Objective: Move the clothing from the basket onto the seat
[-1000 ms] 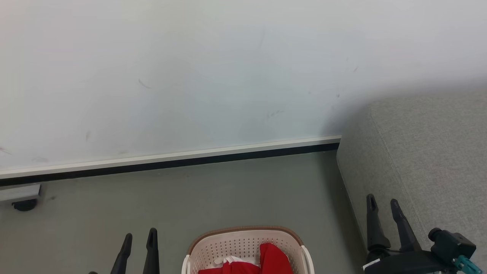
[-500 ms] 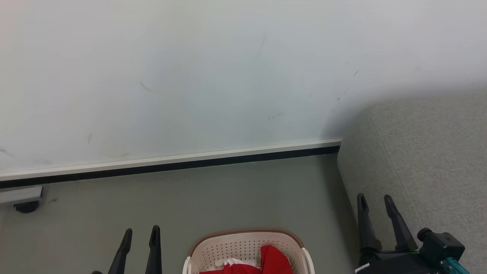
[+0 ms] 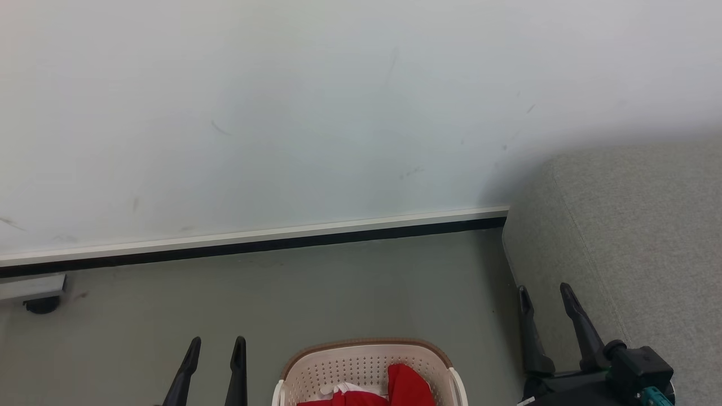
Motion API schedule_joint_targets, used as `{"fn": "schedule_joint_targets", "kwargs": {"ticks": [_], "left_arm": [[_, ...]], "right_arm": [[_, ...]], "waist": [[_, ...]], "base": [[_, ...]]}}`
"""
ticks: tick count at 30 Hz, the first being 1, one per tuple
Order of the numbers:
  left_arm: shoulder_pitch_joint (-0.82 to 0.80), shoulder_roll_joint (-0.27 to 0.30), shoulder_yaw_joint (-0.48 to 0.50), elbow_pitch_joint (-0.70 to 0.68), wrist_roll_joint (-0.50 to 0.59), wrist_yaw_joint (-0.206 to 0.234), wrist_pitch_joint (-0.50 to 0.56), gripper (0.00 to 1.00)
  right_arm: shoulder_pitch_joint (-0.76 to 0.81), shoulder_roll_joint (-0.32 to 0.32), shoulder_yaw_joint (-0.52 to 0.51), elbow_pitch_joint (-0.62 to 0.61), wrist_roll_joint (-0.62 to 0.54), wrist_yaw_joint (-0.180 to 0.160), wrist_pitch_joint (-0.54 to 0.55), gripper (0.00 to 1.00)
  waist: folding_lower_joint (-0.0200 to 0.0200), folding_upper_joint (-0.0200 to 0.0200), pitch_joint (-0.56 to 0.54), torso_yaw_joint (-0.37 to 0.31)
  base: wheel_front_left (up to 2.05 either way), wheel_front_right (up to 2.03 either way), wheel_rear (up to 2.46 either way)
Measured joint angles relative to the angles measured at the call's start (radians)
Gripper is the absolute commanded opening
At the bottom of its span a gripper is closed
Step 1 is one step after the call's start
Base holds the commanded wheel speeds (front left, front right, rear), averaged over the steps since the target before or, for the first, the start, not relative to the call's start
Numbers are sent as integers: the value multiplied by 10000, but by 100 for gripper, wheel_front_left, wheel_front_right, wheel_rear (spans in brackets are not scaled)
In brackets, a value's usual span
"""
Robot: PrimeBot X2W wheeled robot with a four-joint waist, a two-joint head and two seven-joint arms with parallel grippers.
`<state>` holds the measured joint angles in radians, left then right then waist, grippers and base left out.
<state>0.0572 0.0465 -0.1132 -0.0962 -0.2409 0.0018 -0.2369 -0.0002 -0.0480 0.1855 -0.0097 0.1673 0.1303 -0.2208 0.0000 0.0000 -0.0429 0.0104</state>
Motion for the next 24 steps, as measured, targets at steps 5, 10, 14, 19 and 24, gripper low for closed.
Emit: {"fn": "schedule_joint_targets", "kwargs": {"ticks": [5, 10, 14, 19, 24], "left_arm": [[4, 6, -21, -211, 571, 173, -81, 100], [8, 12, -38, -351, 930, 261, -125, 100], [20, 15, -88, -451, 1198, 334, -194, 100], [21, 21, -105, -619, 1580, 441, -240, 100], [21, 23, -84, -654, 1580, 495, -240, 100]], "right_arm": [[68, -2, 128, -81, -405, 0, -151, 100], [80, -4, 192, -111, -734, 0, -244, 100], [86, -4, 291, -159, -947, 0, -324, 100], [92, -6, 414, -249, -1300, 0, -430, 100], [92, -6, 447, -249, -1313, 0, -433, 100]], "waist": [[0, 0, -11, -10], [0, 0, -22, -15], [0, 0, -35, -8], [0, 0, -57, 23], [0, 0, -47, 30]], "base": [[0, 0, 0], [0, 0, 0], [0, 0, 0], [0, 0, 0], [0, 0, 0]]}}
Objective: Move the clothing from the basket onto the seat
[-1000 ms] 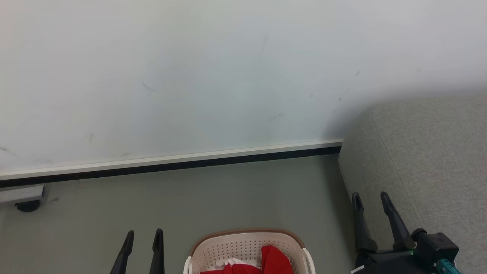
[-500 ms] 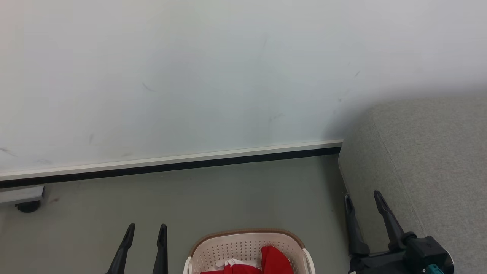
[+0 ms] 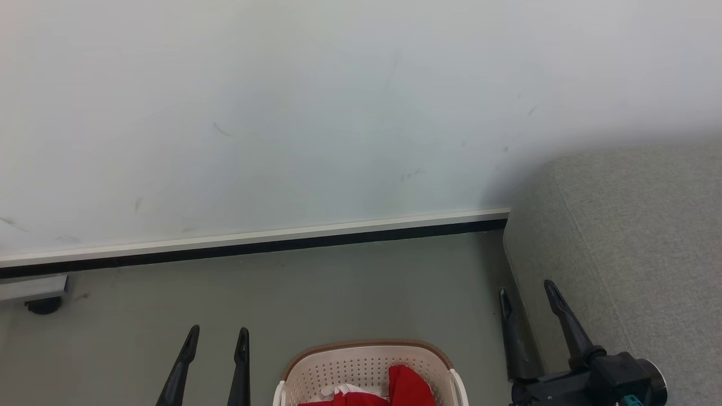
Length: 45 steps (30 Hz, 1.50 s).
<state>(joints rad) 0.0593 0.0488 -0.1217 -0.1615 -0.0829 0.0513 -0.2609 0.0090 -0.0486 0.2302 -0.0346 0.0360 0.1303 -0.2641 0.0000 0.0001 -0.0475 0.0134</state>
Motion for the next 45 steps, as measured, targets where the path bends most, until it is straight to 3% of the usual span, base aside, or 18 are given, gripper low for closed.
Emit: {"fn": "schedule_joint_targets", "kwargs": {"ticks": [13, 26, 35, 45], "left_arm": [[21, 2, -102, 211, 71, -163, 0, 100], [-458, 4, -445, 1459, 203, -1018, 0, 100], [-1775, 33, -951, 2587, 537, -1478, -12, 100], [-3800, 708, -2159, 4372, 1051, -1739, -12, 100]], "right_arm": [[25, 2, -63, -27, 94, 0, 0, 100], [-339, -10, -408, -295, 577, 0, 0, 100], [-1541, -12, -727, -851, 581, 0, 0, 100], [-3319, -13, -602, -1883, 757, 0, 0, 100]], "waist": [[0, 0, 30, -27], [1, 0, 681, -275], [1, 0, 1870, -562], [3, 1, 3774, -980]], "base": [[0, 0, 0], [0, 0, 0], [0, 0, 0], [0, 0, 0]]}}
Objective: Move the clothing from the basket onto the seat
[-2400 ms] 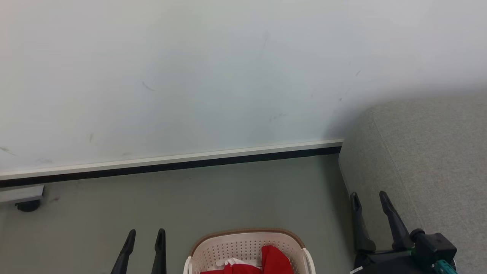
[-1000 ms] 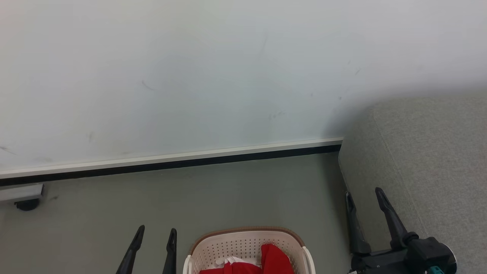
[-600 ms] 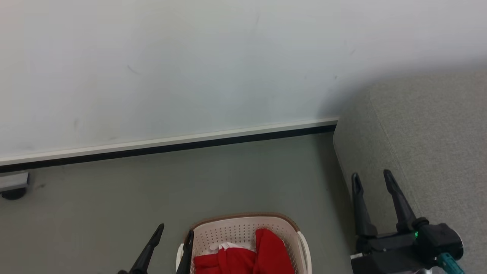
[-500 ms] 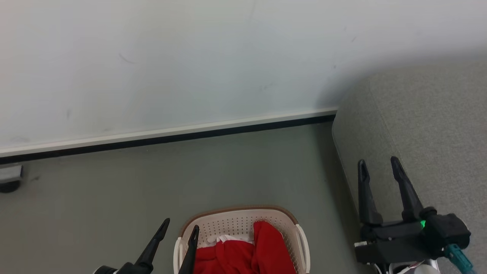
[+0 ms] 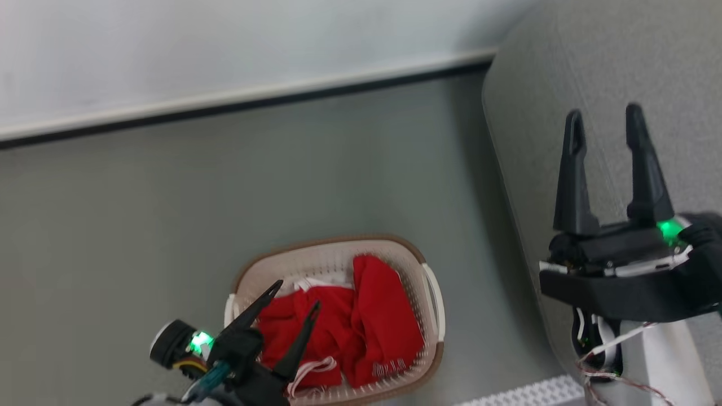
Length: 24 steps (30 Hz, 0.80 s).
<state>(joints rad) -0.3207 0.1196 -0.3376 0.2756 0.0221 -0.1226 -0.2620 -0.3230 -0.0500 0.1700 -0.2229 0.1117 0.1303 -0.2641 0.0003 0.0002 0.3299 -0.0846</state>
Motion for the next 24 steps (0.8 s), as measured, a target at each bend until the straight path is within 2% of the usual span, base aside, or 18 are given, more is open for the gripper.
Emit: {"fn": "schedule_joint_targets", "kwargs": {"ticks": [8, 13, 19, 24], "left_arm": [[-2030, 821, -1534, 1689, 917, -69, 0, 100], [-3124, 1197, -2165, 3010, 1104, -75, 0, 100], [-4136, 1126, -2332, 4959, 947, -77, 316, 100], [-4962, 1124, -2890, 6021, 1262, -77, 412, 100]], "right_arm": [[-1089, -6, 142, -602, 389, 0, -2, 100], [-1665, -6, 397, -761, 435, 0, -2, 100], [-2181, -6, 527, -1283, 575, 0, 0, 100], [-2548, -8, 577, -1875, 917, 0, 0, 100]], "waist": [[1, 1, 1595, -475], [2, 1, 2507, -869], [0, 1, 3487, -1340], [0, 1, 4247, -1659]], "base": [[0, 0, 0], [0, 0, 0], [0, 0, 0], [0, 0, 0]]}}
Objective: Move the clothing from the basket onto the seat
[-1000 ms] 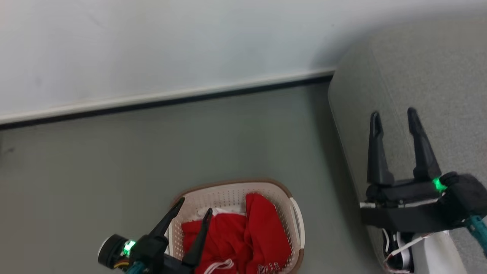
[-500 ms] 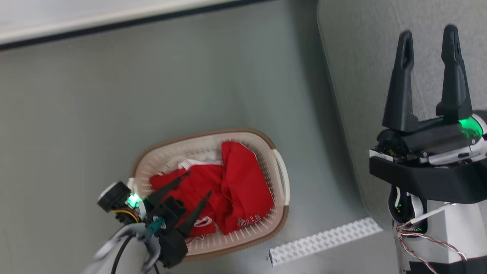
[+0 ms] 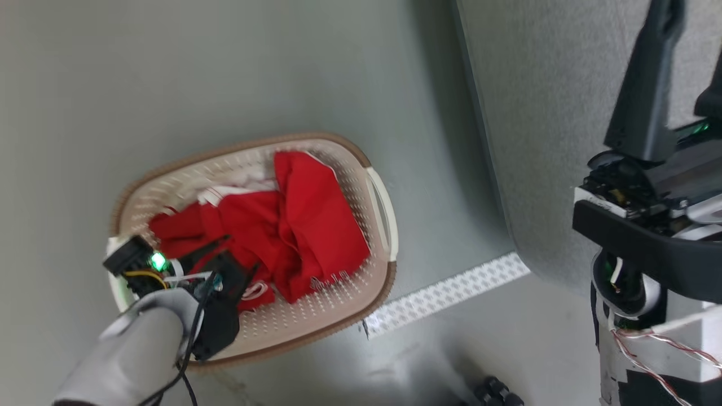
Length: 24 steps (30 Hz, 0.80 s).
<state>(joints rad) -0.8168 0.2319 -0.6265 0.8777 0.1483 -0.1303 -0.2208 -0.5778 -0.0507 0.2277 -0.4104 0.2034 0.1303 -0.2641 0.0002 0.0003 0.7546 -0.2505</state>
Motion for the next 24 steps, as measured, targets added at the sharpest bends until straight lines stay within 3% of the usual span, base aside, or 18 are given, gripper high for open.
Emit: {"fn": "schedule_joint_targets", "kwargs": {"ticks": [15, 24], "left_arm": [[-1620, -2, -1085, 2197, 205, 13, -2, 100], [-2106, -17, -1252, 3064, 326, 786, 345, 100]], "right_arm": [[-682, 4, 374, -368, 575, 0, -2, 100], [-662, 4, 263, -410, 821, 0, -2, 100]], "waist": [[0, 0, 1804, -744], [-2, -1, 2300, -1202]], "base": [[0, 0, 0], [0, 0, 0]]}}
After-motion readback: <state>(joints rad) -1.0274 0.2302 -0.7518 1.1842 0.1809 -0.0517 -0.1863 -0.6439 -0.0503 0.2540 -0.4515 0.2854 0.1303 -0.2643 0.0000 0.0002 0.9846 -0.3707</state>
